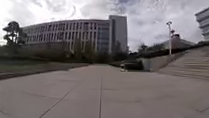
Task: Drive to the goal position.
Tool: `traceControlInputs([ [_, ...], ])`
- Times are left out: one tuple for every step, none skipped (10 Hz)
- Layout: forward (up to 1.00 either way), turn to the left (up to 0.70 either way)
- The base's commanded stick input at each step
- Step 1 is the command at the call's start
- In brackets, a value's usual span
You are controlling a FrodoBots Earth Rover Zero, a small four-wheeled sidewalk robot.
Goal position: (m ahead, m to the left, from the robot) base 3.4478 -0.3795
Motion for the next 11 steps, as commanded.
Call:
traceControlInputs([
  [1.00, 0.00],
  [1.00, 0.00],
  [1.00, 0.00],
  [1.00, 0.00],
  [1.00, 0.00],
  [1.00, 0.00],
  [1.00, 0.00],
  [1.00, 0.00],
  [1.00, 0.00],
  [1.00, 0.00],
  [1.00, 0.00],
])
